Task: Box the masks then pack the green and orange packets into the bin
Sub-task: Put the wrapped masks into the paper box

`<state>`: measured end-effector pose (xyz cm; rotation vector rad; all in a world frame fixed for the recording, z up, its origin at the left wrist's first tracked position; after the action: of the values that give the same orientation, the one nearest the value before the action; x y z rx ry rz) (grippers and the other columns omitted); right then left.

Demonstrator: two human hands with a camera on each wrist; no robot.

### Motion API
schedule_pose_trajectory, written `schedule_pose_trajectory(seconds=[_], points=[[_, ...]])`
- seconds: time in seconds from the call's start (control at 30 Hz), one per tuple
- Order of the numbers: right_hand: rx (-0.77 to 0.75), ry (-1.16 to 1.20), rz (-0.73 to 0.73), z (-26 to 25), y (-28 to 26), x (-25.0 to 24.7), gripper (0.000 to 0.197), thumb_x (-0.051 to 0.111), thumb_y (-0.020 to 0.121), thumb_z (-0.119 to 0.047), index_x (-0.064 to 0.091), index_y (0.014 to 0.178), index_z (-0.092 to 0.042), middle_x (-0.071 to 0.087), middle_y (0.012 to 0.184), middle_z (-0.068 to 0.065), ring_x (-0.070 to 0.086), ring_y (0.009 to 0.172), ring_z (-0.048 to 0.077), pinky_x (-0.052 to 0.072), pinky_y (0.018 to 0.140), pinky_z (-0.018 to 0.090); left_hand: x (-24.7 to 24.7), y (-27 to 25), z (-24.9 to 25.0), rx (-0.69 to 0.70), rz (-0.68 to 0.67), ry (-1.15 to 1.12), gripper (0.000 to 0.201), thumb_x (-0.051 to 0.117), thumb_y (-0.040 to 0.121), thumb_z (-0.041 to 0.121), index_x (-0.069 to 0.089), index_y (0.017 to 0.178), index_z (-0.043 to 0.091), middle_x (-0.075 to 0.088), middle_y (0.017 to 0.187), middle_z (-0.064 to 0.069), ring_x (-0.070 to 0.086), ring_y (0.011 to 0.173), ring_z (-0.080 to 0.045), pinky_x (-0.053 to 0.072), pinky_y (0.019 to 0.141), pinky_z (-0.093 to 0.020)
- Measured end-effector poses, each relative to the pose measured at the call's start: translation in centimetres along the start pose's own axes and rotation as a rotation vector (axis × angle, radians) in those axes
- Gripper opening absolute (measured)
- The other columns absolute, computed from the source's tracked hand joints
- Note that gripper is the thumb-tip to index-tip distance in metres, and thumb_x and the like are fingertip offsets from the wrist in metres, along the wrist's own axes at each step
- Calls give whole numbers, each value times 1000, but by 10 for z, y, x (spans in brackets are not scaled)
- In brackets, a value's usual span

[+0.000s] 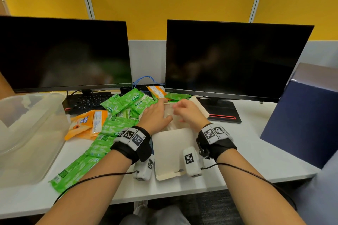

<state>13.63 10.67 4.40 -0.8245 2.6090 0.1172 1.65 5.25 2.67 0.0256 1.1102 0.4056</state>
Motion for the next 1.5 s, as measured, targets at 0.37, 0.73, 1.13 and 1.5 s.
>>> schedule_pose_trajectory(seconds=[0.37,0.73,1.13,1.5], points=[[271,-335,-259,-10,-10,24,51,34,102,-39,35,143,-8,44,144,15,42,133,28,34,105,34,-1,3,-4,-16,123,8,35,42,93,20,52,126,20,48,130,-4,38,126,-23,29,105,-37],[299,-335,-93,6,24,14,72,51,85,-61,43,141,-16,45,145,8,43,130,26,34,109,38,31,21,-8,-360,196,-975,32,33,99,21,57,120,14,57,127,-11,53,115,-24,41,103,-39],[320,-164,23,20,54,7,66,59,88,-46,38,142,-13,45,143,7,45,128,25,35,103,35,29,75,-92,-433,227,-103,33,59,87,13,57,119,4,49,128,-19,44,122,-34,38,99,-39],[299,-134,12,30,69,15,75,60,82,-53,38,142,-14,47,139,7,49,123,26,40,104,40,38,122,-129,-419,-181,230,36,36,99,19,62,114,0,61,121,-19,57,112,-34,45,94,-39]])
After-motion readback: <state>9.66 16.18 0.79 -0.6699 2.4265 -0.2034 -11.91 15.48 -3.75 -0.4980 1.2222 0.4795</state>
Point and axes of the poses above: each hand's wrist, its own y-axis towards the middle knuckle, its own x-axis out of the palm, z = x × y, the point moved 4 cm from there along y, towards the middle knuckle
